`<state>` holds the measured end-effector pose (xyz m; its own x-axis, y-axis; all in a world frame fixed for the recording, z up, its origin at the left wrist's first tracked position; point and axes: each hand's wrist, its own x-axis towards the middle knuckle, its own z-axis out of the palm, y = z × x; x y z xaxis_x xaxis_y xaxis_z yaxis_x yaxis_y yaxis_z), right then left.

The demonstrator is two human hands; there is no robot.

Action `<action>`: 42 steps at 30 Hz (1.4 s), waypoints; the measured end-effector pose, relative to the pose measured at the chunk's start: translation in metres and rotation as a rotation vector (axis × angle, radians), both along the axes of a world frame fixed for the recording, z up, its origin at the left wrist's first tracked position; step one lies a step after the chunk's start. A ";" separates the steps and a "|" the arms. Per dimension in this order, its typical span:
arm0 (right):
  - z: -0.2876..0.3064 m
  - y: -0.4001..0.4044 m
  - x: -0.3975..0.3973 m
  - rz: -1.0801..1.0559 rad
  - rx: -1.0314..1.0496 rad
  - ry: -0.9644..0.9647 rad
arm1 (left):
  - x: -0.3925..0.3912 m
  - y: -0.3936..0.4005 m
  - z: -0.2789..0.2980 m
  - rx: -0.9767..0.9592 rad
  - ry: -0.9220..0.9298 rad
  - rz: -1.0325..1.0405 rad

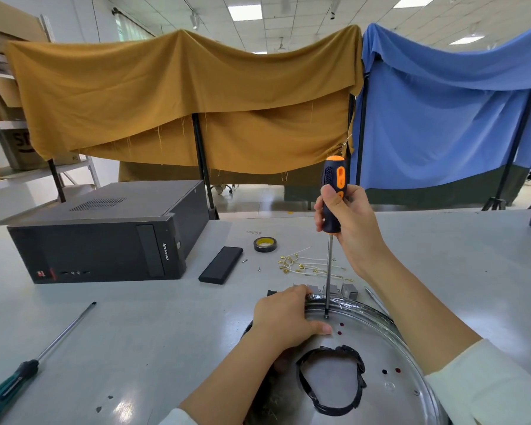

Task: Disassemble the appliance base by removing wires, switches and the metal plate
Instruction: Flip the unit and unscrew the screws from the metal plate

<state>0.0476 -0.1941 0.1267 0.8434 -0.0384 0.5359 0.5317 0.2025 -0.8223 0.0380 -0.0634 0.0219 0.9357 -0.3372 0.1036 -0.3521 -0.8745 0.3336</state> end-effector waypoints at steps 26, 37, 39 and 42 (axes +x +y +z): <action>-0.001 -0.002 -0.004 0.020 -0.037 0.012 | 0.002 -0.002 -0.004 -0.053 -0.128 -0.116; -0.003 0.003 -0.007 0.021 -0.045 0.018 | 0.003 -0.006 -0.005 -0.074 -0.126 -0.088; -0.003 0.004 -0.008 0.022 -0.070 0.017 | 0.004 -0.006 -0.006 -0.072 -0.133 -0.085; -0.004 0.004 -0.008 0.061 -0.022 0.037 | 0.004 -0.007 -0.006 -0.084 -0.140 -0.079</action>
<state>0.0401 -0.1896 0.1227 0.8629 0.0253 0.5048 0.4884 0.2153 -0.8456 0.0423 -0.0702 0.0157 0.8812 -0.3935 0.2621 -0.4665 -0.8135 0.3473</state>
